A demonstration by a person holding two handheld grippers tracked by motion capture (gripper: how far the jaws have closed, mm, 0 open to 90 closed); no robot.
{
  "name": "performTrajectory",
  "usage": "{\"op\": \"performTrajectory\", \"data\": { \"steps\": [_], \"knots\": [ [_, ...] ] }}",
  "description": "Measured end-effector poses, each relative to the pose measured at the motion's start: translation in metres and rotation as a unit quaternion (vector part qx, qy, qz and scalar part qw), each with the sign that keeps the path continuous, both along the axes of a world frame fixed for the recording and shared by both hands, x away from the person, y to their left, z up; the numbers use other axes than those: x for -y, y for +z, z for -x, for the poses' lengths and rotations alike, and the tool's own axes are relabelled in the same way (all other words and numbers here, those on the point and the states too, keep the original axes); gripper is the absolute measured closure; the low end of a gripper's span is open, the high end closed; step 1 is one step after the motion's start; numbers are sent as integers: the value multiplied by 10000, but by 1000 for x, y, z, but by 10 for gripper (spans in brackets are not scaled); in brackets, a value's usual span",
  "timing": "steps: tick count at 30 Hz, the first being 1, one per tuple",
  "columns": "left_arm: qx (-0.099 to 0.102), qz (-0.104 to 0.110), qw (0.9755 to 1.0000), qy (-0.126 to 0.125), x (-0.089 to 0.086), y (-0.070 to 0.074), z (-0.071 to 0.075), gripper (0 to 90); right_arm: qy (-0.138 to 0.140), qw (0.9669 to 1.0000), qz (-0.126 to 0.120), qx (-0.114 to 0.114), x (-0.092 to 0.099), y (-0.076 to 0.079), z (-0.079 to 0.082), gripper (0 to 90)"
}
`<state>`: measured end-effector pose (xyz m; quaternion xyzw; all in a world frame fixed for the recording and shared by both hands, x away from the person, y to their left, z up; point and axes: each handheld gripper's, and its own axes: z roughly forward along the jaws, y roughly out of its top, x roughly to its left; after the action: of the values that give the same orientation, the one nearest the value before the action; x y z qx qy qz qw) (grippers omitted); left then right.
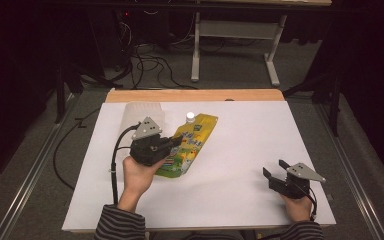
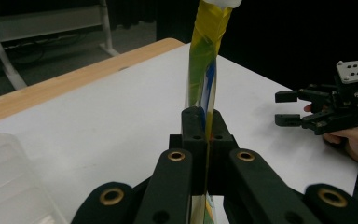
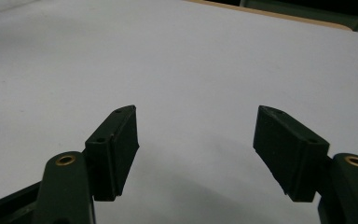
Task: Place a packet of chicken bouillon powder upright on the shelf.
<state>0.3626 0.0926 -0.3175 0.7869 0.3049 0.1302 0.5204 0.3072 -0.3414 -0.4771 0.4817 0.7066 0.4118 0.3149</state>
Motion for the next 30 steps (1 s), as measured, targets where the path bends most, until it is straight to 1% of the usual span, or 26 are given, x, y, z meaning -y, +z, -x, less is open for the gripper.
{"op": "performTrajectory", "data": {
  "steps": [3,6,8,11,13,14,19,21,23,25,28,30],
  "knots": [
    [29,-46,10000,31,-8,5,-2,900,2,10000,-17,-21,0,0,0,314],
    [77,34,9999,147,-20,9,-4,900,-22,10000,2,-30,-1,0,0,314],
    [106,25,9996,257,-26,10,-5,900,-32,10000,-18,-11,0,0,0,313],
    [167,38,9989,431,-36,13,-7,900,-22,9999,-115,-15,2,0,0,313],
    [204,44,9984,525,-42,15,-9,900,3,10000,-94,-18,2,0,0,313],
    [256,26,9979,588,-45,16,-10,900,14,10000,-71,-23,2,0,-1,313],
    [310,67,9967,750,-56,19,-15,900,-9,10000,-67,-33,1,0,-1,314],
    [400,21,9961,788,-59,20,-17,900,-29,9999,-81,-52,2,0,-1,314],
    [484,-17,9951,862,-64,21,-19,900,-17,10000,-67,-70,2,0,-2,314],
    [498,-5,9940,972,-67,21,-21,900,-9,10000,-49,-61,1,0,-1,314],
    [690,3,9905,1190,-73,18,-23,900,-16,10000,-45,-48,1,0,-1,314],
    [696,-111,9898,1241,-74,16,-26,900,-2,10000,-41,-59,1,0,-1,314]
  ]
}}
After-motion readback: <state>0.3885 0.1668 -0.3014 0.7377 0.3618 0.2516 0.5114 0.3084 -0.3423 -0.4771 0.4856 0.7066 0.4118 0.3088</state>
